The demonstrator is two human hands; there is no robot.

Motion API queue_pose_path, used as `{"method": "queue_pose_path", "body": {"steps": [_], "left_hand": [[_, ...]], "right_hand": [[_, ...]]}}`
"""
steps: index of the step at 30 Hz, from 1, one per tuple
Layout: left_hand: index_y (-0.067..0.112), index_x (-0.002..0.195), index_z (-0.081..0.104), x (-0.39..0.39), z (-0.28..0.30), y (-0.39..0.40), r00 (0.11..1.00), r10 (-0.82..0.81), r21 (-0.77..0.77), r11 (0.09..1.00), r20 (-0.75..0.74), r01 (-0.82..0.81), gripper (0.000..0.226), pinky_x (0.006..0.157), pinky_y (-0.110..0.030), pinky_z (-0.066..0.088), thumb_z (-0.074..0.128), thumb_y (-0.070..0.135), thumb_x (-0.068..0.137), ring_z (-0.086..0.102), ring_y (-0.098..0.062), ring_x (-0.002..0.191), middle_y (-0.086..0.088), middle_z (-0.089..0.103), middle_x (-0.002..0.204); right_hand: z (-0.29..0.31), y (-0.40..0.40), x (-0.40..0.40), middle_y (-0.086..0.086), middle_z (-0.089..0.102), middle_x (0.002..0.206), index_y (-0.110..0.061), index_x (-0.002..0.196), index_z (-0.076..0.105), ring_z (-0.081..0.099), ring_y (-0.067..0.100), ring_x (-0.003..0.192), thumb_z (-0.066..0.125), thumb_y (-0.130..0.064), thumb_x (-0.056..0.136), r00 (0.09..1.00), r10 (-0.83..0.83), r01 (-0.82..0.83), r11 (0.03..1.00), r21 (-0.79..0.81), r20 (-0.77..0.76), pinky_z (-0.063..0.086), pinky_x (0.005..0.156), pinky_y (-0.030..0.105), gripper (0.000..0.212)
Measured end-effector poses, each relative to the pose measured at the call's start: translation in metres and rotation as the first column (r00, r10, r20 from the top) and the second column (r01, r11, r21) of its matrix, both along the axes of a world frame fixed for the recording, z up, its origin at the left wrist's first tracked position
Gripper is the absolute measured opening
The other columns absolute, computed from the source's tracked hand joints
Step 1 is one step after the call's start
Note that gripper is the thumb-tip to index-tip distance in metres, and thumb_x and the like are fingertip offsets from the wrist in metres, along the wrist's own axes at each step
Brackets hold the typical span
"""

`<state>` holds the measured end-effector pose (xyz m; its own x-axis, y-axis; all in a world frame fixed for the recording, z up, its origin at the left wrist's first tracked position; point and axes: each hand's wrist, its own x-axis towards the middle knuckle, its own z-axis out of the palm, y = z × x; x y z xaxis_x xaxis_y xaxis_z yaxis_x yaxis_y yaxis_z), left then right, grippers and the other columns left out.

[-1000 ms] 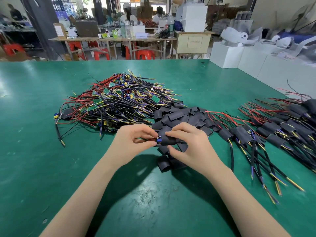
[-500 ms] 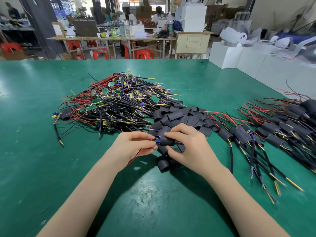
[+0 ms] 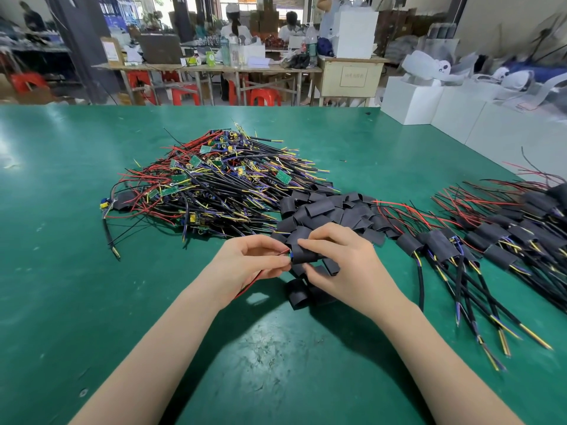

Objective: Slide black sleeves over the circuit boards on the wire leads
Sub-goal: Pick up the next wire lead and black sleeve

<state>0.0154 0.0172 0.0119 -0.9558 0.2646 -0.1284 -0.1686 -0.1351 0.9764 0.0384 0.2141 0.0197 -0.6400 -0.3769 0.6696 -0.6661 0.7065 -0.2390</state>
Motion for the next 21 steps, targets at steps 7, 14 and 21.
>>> {"method": "queue_pose_path", "body": {"steps": [7, 14, 21], "left_hand": [[0.008, 0.078, 0.072, -0.002, 0.0, -0.002, 0.997, -0.06, 0.1, 0.993, -0.049, 0.065, 0.014, 0.069, -0.022, 0.056, 0.073, -0.002, 0.068, 0.069, -0.02, 0.075, -0.014, 0.072, 0.087], [0.004, 0.12, 0.067, -0.003, -0.004, -0.001, 0.931, -0.364, 0.413, 0.852, 0.027, 0.321, 0.036, 0.096, -0.041, 0.052, 0.057, 0.001, 0.085, 0.065, -0.03, 0.108, -0.02, 0.064, 0.124], [0.003, 0.126, 0.061, -0.001, -0.002, 0.007, 0.929, -0.369, 0.496, 0.809, 0.011, 0.316, 0.038, 0.091, -0.039, 0.053, 0.05, 0.005, 0.09, 0.062, -0.033, 0.112, -0.025, 0.061, 0.125]], "right_hand": [[0.0, -0.001, -0.001, 0.01, 0.065, 0.091, -0.002, 0.099, 0.072, 0.063, 0.027, 0.082, 0.075, -0.004, 0.072, 0.994, 0.034, -0.041, 0.997, -0.071, -0.101, 0.052, 0.073, 0.036, 0.026], [-0.002, -0.003, -0.001, 0.004, 0.066, 0.095, -0.008, 0.101, 0.072, 0.062, 0.019, 0.088, 0.076, -0.01, 0.075, 0.993, 0.019, -0.037, 0.988, -0.151, -0.117, 0.045, 0.08, 0.028, 0.027], [0.0, -0.005, -0.001, -0.005, 0.068, 0.1, -0.016, 0.102, 0.074, 0.06, 0.016, 0.087, 0.077, -0.018, 0.078, 0.995, 0.014, -0.036, 0.974, -0.224, -0.097, 0.042, 0.075, 0.039, 0.025]]}}
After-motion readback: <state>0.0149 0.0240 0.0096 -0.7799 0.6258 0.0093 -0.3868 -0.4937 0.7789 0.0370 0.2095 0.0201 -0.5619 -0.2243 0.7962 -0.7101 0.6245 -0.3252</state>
